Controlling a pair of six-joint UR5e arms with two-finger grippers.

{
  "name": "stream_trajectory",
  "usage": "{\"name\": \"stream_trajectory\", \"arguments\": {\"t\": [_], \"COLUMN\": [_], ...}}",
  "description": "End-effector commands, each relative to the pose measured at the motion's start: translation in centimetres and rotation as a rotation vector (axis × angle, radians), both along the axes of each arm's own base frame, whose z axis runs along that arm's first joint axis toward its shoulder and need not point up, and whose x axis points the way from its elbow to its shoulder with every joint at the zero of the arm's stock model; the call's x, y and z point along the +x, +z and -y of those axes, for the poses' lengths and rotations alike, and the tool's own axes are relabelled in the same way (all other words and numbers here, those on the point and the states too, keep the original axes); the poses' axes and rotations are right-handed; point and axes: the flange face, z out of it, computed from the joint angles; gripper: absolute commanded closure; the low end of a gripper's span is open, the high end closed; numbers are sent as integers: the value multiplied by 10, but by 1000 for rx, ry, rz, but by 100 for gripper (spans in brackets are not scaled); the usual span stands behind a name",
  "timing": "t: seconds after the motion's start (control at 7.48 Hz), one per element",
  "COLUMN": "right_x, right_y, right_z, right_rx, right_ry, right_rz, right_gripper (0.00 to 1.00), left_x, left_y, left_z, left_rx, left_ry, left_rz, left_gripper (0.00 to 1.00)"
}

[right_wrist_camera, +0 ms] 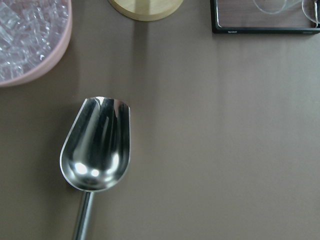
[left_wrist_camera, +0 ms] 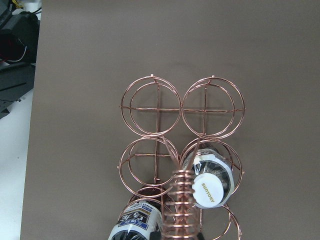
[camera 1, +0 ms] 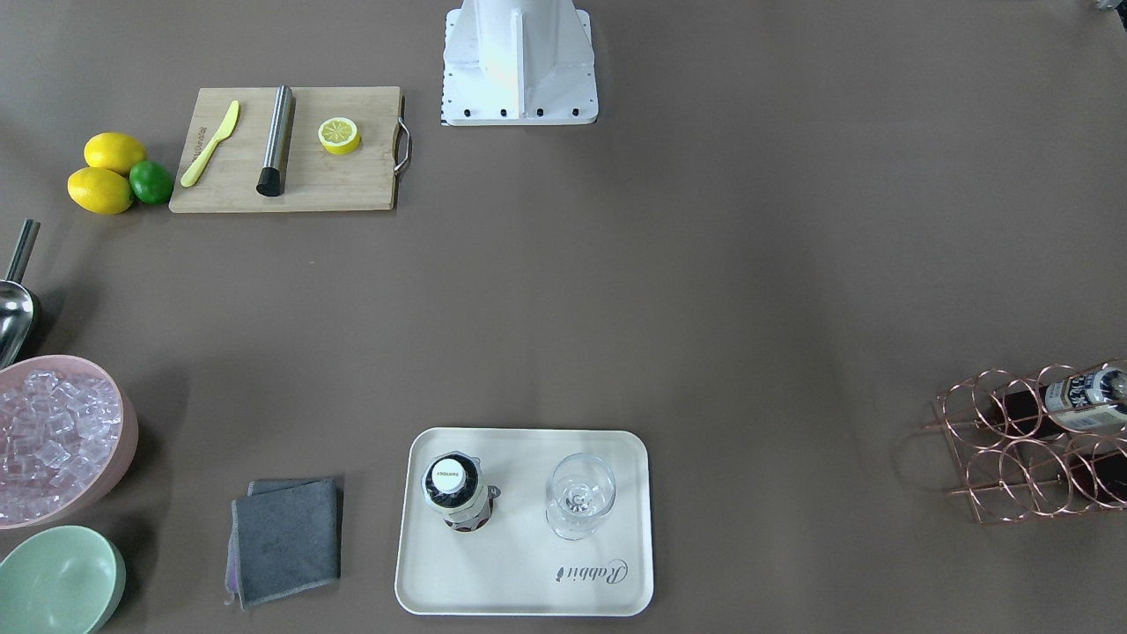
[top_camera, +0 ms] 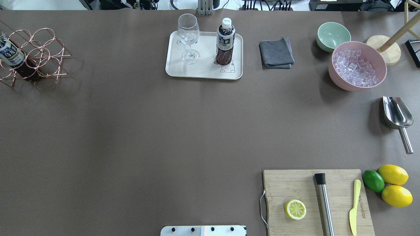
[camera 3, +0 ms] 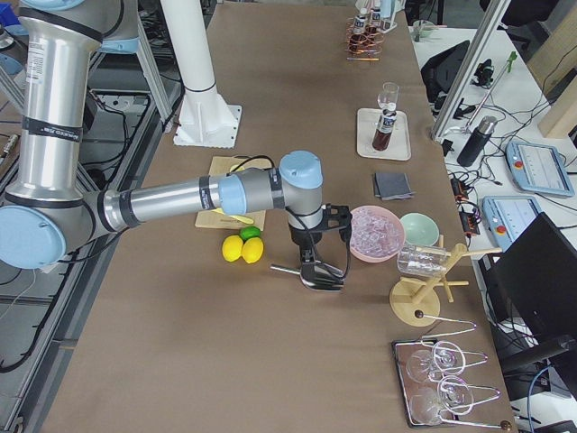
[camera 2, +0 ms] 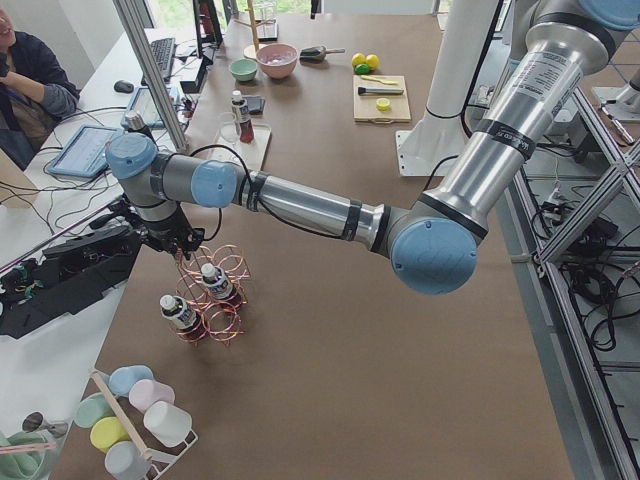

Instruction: Take tea from basket to plate

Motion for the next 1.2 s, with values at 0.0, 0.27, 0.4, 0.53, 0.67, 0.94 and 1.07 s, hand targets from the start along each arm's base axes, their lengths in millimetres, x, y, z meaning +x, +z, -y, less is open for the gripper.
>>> {"name": "stream_trajectory", "arguments": {"t": [0.0, 0.27, 0.4, 0.53, 0.67, 0.94, 1.07], "right_x": [62, 58, 55, 42, 41, 41, 42], "right_y": [90, 106, 111, 111, 112, 122, 120], "right_z": [-30, -27, -21, -13, -14, -15, -15], "right_rx": [-26, -66, -74, -72, -74, -93, -88], "right_ry": [-58, -55, -58, -91, -92, -91, -90], "right_rz": [108, 124, 151, 148, 153, 156, 157], "right_gripper": [0, 0, 0, 0, 0, 0, 0], "left_x": [-1, -1, -1, -1, -2, -4, -4], "left_y": [-2, -3, -5, -5, -4, -5, -10], "left_z": [-7, -10, -10, -10, -10, -10, -11], "left_rx": [9, 14, 17, 17, 13, 8, 11], "left_ry": [-3, -3, -3, -3, -7, -10, -13], "left_rz": [-1, -1, -1, -1, -1, -1, -3], "left_gripper": [100, 100, 100, 100, 69, 2, 2]}}
